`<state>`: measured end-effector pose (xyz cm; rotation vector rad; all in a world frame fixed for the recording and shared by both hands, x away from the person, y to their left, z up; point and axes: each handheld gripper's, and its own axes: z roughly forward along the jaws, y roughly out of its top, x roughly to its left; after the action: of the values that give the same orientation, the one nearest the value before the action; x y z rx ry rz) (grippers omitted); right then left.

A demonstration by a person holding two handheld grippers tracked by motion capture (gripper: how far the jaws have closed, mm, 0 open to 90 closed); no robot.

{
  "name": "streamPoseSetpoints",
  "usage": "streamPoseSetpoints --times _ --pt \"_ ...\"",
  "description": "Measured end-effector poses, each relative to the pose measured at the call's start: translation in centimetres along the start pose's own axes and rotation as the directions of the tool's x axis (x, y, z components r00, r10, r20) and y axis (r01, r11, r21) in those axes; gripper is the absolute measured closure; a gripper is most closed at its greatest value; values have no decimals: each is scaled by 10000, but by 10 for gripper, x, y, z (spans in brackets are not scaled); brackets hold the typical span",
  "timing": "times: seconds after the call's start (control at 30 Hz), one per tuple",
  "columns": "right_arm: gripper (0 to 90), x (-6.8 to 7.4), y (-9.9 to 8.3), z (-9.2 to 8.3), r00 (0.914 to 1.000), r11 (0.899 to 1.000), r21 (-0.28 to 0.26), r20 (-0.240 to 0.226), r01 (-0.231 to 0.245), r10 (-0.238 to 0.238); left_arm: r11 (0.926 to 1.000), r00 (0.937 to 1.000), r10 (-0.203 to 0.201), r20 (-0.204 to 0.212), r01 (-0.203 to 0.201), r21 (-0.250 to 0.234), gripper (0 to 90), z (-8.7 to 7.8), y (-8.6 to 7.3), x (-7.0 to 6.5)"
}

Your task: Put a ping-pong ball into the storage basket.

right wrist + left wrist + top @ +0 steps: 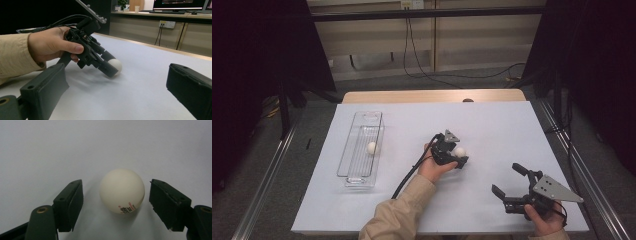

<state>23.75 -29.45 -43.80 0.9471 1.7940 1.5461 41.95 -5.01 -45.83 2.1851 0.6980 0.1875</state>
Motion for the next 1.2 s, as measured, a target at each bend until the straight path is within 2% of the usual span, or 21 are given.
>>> streamPoseSetpoints --times 0.17,0.37,0.63,0.93,1.0,1.2 --pt "24 0 0 0 10000 10000 0 27 -44 44 9999 9999 -141 75 141 -1 334 2 1 0" --pt "23 0 0 -1 10000 10000 -7 43 -74 74 9999 9998 -84 169 83 100 378 5 2 -1" --pt "23 -1 0 -1 10000 10000 -3 37 -41 41 9997 10000 30 52 -31 240 427 6 4 -2" --pt "23 0 0 0 9999 9999 -28 48 -96 96 9997 10000 -42 -48 44 245 507 5 4 -2" --pt "23 0 0 0 9999 10000 -23 53 -90 90 9997 10000 -82 27 82 243 508 5 4 -1" --pt "24 0 -1 0 10000 10000 -10 35 -77 77 9993 9998 -205 -81 208 299 510 1 5 2"
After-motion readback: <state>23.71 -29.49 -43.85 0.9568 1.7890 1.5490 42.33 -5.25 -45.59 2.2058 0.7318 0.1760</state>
